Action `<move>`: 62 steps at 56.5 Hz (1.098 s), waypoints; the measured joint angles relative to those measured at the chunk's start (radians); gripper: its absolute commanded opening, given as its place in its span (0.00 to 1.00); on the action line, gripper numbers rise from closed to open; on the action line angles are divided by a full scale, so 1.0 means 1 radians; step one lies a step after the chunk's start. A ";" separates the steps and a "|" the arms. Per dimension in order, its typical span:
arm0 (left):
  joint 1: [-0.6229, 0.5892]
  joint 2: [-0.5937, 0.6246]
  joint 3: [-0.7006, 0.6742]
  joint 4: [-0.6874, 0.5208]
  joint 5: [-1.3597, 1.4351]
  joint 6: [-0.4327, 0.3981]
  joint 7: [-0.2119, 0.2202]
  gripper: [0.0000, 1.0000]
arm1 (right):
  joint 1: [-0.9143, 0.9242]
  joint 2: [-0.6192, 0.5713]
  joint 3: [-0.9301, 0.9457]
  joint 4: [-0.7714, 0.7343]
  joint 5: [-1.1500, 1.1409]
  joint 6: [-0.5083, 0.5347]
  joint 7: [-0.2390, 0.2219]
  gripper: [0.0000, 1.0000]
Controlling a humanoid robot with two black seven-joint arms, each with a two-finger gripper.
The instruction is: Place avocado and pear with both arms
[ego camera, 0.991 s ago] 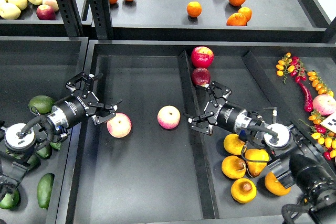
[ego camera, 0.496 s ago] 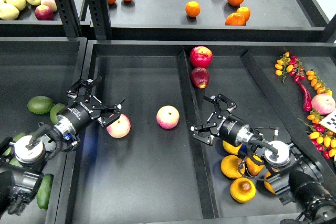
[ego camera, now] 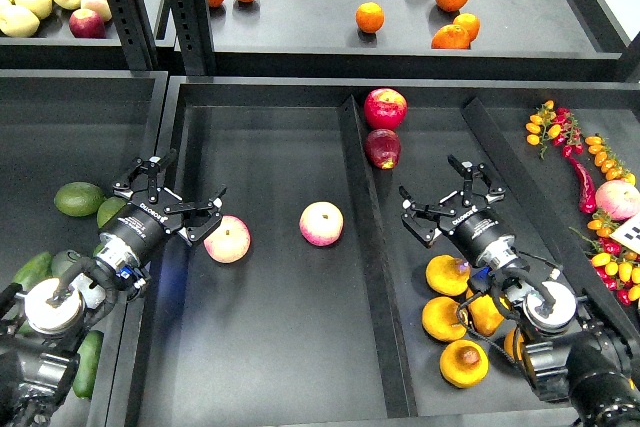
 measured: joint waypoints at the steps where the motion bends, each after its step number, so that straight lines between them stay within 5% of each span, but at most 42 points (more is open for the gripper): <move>1: 0.009 0.000 0.001 -0.014 0.000 0.000 0.000 1.00 | -0.009 0.000 0.000 0.015 0.000 0.000 0.001 1.00; 20: 0.150 0.000 0.007 -0.210 0.002 0.000 0.001 1.00 | -0.118 0.000 -0.002 0.218 0.000 0.000 0.006 1.00; 62: 0.258 0.000 0.005 -0.297 0.018 0.000 -0.012 1.00 | -0.313 0.000 -0.005 0.356 -0.006 0.000 0.011 1.00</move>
